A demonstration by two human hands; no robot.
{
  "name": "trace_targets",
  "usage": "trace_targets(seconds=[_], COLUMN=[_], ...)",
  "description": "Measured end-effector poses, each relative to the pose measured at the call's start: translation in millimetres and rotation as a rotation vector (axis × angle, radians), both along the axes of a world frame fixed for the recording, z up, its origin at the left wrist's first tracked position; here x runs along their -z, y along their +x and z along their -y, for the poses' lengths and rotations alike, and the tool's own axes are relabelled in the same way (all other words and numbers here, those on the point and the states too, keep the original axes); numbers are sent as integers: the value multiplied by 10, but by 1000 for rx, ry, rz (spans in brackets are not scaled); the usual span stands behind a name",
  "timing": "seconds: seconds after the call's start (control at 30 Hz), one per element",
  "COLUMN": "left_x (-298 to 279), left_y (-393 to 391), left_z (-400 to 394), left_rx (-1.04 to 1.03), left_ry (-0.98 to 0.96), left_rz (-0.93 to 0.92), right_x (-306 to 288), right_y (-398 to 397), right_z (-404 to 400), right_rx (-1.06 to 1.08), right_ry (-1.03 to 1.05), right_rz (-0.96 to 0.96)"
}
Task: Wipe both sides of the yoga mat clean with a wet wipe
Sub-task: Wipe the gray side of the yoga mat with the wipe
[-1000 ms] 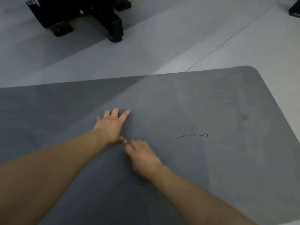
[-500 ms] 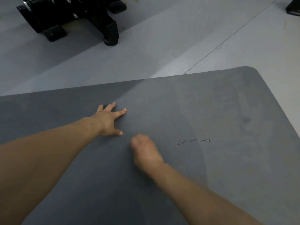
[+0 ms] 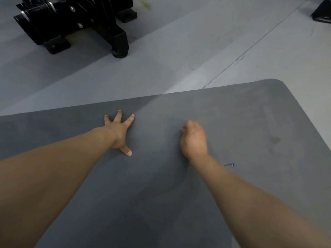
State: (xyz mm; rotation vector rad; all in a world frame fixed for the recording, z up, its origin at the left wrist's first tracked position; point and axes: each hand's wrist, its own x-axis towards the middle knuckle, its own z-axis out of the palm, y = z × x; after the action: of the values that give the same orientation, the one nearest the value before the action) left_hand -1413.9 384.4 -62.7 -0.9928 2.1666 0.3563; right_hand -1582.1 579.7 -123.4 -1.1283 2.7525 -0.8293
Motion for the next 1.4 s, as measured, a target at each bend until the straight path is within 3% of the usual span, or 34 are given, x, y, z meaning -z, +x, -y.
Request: trace_targets(seconds=[0.13,0.23,0.33,0.43,0.53,0.6,0.73,0.83,0.9,1.0,1.1,1.17,1.27,1.4], left_x=[-7,16,21,28,18,10,33,37,25,10,12,3,-4,7], left_y=[12,21,30,25,22,13,30,35,25,5,-9,-15,-37,-26], left_z=[44,50,49,60,59,59,86,86,77,70,67,72,74,79], left_rx=[-7,-14,-39,-68,-78,-82,-84,-86,-85,-107,-108,-111,-111,-114], left_ry=[19,42,66,81,83,98,97,99,101,109,116,123,130,117], left_rz=[-11,-23,-29,-42,-42,-48,-61,-58,-57,-56,-43,-43,-42,-43], right_x=[27,39,48,28,-11,23,-24,-108,-79,-17,-29,-42,13,-36], right_y=[1232,1272,413,-582,-820,-427,852,912,462,-494,-1164,-1089,-390,545], right_z=[174,145,228,140,145,365,708,743,739,663,483,547,863,1194], right_rx=[-519,-792,-627,-161,192,135,-413,-688,-657,-312,78,200,54,-371], right_ry=[-40,-17,5,9,-5,-28,50,45,20,-3,26,18,-42,-44], right_rz=[26,-45,-119,-186,-76,-70,67,39,-42,-122,-51,14,11,38])
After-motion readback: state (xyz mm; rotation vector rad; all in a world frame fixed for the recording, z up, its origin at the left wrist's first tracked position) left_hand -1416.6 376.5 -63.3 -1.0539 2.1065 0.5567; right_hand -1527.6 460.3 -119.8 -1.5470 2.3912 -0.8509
